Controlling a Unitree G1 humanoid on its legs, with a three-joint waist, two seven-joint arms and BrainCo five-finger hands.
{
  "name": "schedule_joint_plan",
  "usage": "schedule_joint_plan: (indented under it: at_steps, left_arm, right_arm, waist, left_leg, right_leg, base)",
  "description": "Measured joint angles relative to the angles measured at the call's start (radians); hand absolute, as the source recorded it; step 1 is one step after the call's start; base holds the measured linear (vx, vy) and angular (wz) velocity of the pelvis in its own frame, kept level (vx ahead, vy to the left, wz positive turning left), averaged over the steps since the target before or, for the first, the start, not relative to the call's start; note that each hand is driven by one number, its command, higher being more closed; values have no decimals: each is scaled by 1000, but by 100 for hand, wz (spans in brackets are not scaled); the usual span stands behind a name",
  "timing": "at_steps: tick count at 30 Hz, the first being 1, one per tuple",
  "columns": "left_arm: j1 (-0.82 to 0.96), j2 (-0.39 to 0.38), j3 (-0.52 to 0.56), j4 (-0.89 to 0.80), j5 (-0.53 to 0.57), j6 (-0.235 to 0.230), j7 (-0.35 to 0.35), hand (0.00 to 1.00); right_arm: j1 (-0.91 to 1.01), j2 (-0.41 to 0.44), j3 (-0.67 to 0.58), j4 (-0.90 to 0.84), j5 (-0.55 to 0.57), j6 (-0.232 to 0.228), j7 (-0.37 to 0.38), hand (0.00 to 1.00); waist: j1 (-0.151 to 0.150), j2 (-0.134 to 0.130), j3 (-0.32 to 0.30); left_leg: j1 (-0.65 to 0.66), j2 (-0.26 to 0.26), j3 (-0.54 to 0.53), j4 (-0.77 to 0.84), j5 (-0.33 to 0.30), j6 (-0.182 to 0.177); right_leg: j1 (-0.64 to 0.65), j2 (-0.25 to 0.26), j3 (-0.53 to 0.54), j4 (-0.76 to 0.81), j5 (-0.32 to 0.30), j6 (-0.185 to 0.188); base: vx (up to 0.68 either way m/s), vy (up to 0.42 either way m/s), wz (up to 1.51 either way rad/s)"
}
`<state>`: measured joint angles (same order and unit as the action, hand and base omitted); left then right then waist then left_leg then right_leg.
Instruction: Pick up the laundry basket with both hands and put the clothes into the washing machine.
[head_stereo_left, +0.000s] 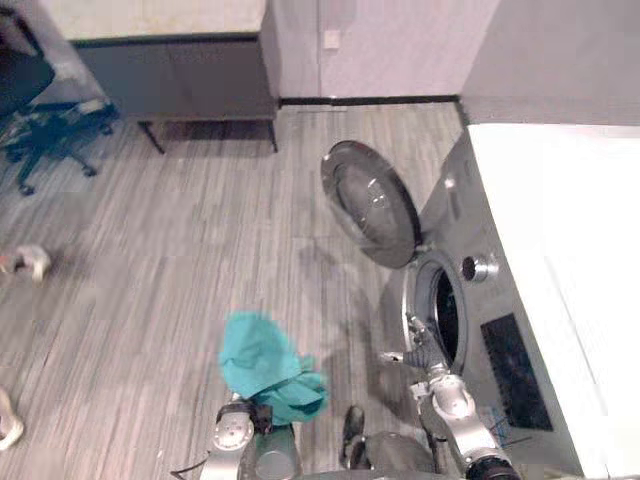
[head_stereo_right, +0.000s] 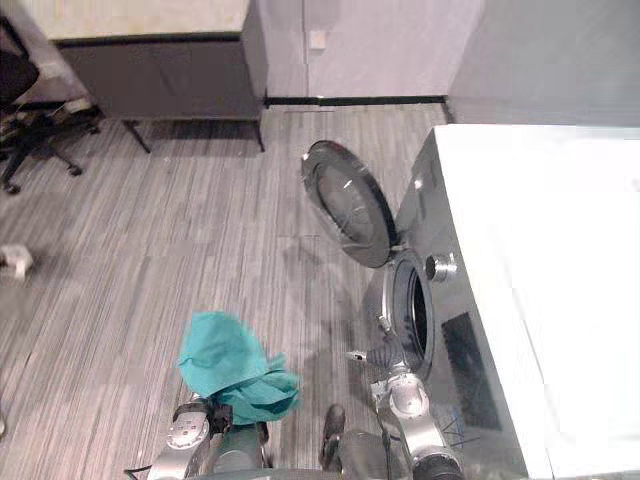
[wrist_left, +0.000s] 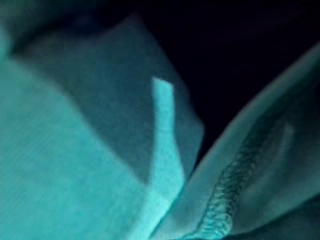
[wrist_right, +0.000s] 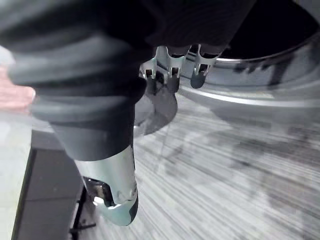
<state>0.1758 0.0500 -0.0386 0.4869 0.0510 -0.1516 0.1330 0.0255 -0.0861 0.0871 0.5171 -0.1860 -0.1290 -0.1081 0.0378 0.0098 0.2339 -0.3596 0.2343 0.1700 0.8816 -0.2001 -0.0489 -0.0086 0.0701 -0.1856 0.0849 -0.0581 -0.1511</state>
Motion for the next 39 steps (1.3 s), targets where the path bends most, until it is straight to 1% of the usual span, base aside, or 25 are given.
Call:
schedule_joint_plan:
  at_steps: [2, 3, 5, 6, 7, 8, 9, 10, 12, 13, 15, 16, 18, 20, 22, 23, 25, 26, 27, 28, 29, 30, 32, 35, 39]
  left_arm:
    - [-3, -2, 4, -4, 0, 1, 2, 100]
    - [-1, -4, 4, -3, 0, 1, 2, 100]
    - [-4, -10, 3, -3, 1, 1, 3, 100]
    - [-1, -15, 0, 7, 1, 1, 3, 100]
    - [1, -23, -1, 23, 1, 1, 3, 100]
    - [-4, -24, -3, 55, 1, 2, 2, 100]
    - [-23, -16, -6, 73, 1, 9, 2, 100]
    - [-38, 4, -10, 75, 2, 13, 2, 100]
    - [-42, 18, -6, 74, 2, 13, 3, 100]
    - [-40, 37, 9, 73, 9, 17, 5, 100]
    - [-42, 48, 11, 70, 9, 18, 6, 100]
    - [-50, 57, 11, 57, 10, 18, 6, 100]
    - [-54, 55, 11, 51, 9, 18, 5, 100]
    - [-58, 60, 15, 52, 9, 19, 3, 100]
    - [-57, 49, 24, 53, 9, 18, 2, 100]
    - [-56, 48, 30, 53, 9, 18, 1, 100]
    - [-56, 51, 40, 53, 8, 20, 1, 100]
    - [-56, 48, 41, 53, 6, 25, 2, 100]
    - [-33, 38, 40, 55, -2, 33, 2, 100]
    - [-25, 33, 40, 56, -2, 35, 2, 100]
    - [-15, 23, 34, 61, -3, 38, 3, 100]
    - [-15, 16, 27, 61, -3, 38, 3, 100]
    - [-25, 14, 10, 65, -6, 39, 4, 100]
    - [-86, 30, -14, 68, -20, 39, 5, 100]
    - [-157, 45, -44, 51, -21, 37, 18, 100]
  right_arm:
    - [-12, 2, -13, 39, 0, 2, -2, 0]
    - [-19, 4, -20, 75, -1, 3, -7, 0]
    - [-17, 2, -34, 110, -3, 4, -17, 0]
    - [2, -3, -43, 122, -5, 6, -24, 0]
    - [8, -13, -47, 122, -9, 6, -25, 0]
    - [14, -22, -55, 133, -15, 9, -26, 0]
    - [17, -16, -61, 137, -18, 13, -28, 0]
    - [28, -1, -59, 138, -21, 16, -26, 0]
    - [23, 13, -48, 145, -22, 18, -22, 0]
    - [-14, 29, -34, 174, -24, 18, -22, 0]
    - [-37, 32, -23, 203, -28, 19, -21, 0]
    - [-58, 32, -12, 243, -30, 18, -22, 0]
    - [-67, 28, -13, 284, -31, 19, -22, 0]
    - [-64, 20, -16, 329, -32, 23, -23, 0]
    - [-32, 10, -30, 345, -32, 29, -23, 0]
    - [-16, 5, -38, 356, -32, 29, -24, 0]
    - [-13, -4, -39, 377, -29, 30, -27, 0]
    - [-13, -14, -42, 387, -27, 31, -33, 0]
    - [-7, -30, -44, 397, -19, 31, -48, 0]
    - [-7, -33, -50, 398, -17, 31, -52, 0]
    - [-18, -31, -68, 400, -15, 37, -68, 0]
    - [-23, -35, -96, 404, -11, 42, -72, 0]
    - [-41, -43, -131, 410, -9, 47, -90, 0]
    - [-35, -35, -145, 410, 0, 51, -95, 0]
    - [-62, -41, -174, 405, 19, 52, -109, 0]
  waist:
    - [14, -5, 4]
    - [22, -4, 4]
    - [26, 0, 3]
    - [29, 22, -10]
    - [29, 44, -21]
    - [16, 57, -27]
    - [0, 37, -26]
    - [7, 9, -35]
    - [8, -4, -40]
    - [8, -5, -40]
    - [8, -7, -40]
    - [6, -7, -39]
    - [5, -6, -39]
    - [3, -7, -39]
    - [-1, -8, -38]
    - [-1, -5, -38]
    - [0, -9, -31]
    - [3, -1, -23]
    - [1, 12, -15]
    - [3, 14, -14]
    - [6, 2, -5]
    - [4, 11, -5]
    - [5, 32, -3]
    - [-13, -7, 24]
    - [-27, -6, 114]
  left_leg:
    - [-3, -56, -89, -212, -5, -16]
    - [7, -94, -194, -391, 8, -37]
    - [23, -118, -305, -544, 46, -83]
    - [26, -111, -361, -591, 150, -92]
    - [31, -99, -368, -583, 214, -84]
    - [35, -90, -341, -547, 183, -78]
    - [37, -107, -322, -535, 176, -68]
    - [51, -130, -255, -539, 149, -33]
    - [78, -140, -155, -537, 117, 2]
    - [118, -142, -31, -553, 87, 35]
    - [141, -141, 32, -568, 79, 48]
    - [163, -130, 116, -569, 54, 62]
    - [179, -114, 172, -558, 29, 65]
    - [208, -97, 219, -542, 12, 59]
    - [236, -80, 249, -527, 2, 49]
    - [234, -49, 261, -496, -9, 38]
    - [195, 0, 262, -379, -9, 37]
    - [171, 31, 233, -293, -9, 37]
    - [158, 42, 155, -198, -4, 40]
    - [146, 39, 119, -156, 8, 44]
    - [124, -12, 9, -179, -27, 7]
    - [134, -54, -80, -281, -35, -6]
    - [179, -84, -141, -410, -31, -25]
    - [181, -101, -82, -400, -31, -22]
    - [79, -94, -58, -183, -80, -2]
  right_leg:
    - [29, -2, 58, -4, -4, 15]
    - [58, -2, 104, -4, -23, 47]
    - [86, -2, 156, -2, -46, 86]
    - [104, 7, 202, 1, -74, 128]
    - [109, 17, 227, 5, -92, 146]
    - [106, 9, 251, 44, -146, 166]
    - [99, -16, 257, 73, -159, 184]
    - [44, -61, 289, 145, -184, 218]
    - [-9, -108, 311, 216, -195, 239]
    - [-65, -165, 212, 281, -189, 253]
    - [-82, -214, 72, 301, -185, 253]
    - [-82, -296, -256, 327, -190, 229]
    - [-75, -326, -407, 340, -187, 202]
    - [-60, -335, -462, 339, -183, 198]
    - [-42, -310, -431, 296, -181, 205]
    - [-30, -278, -412, 256, -173, 218]
    - [-30, -257, -382, 240, -172, 217]
    - [-25, -242, -362, 244, -174, 212]
    - [-14, -221, -313, 248, -177, 204]
    - [-7, -216, -290, 250, -178, 199]
    - [-10, -216, -239, 256, -176, 195]
    - [-33, -218, -199, 279, -176, 195]
    - [-81, -207, -125, 323, -178, 197]
    - [-134, -232, -60, 368, -173, 212]
    - [-266, -268, -14, 584, -192, 219]
  base:
    - [392, 91, -120]
    - [447, 191, -140]
    - [378, 257, -127]
    - [313, 301, -127]
    - [350, 421, -144]
    - [212, 320, -80]
    - [250, 397, -86]
    - [215, 355, -96]
    - [155, 343, -156]
    - [50, 266, -166]
    - [24, 219, -157]
    - [19, 145, -140]
    - [30, 105, -116]
    - [52, 77, -86]
    - [68, 11, -63]
    - [50, -89, -55]
    - [13, -117, -56]
    - [-1, -101, -83]
    - [14, -70, -92]
    - [77, -33, -116]
    - [96, 42, -112]
    - [99, 79, -116]
    - [62, 146, -117]
    - [12, 77, -64]
    - [-130, 99, -40]
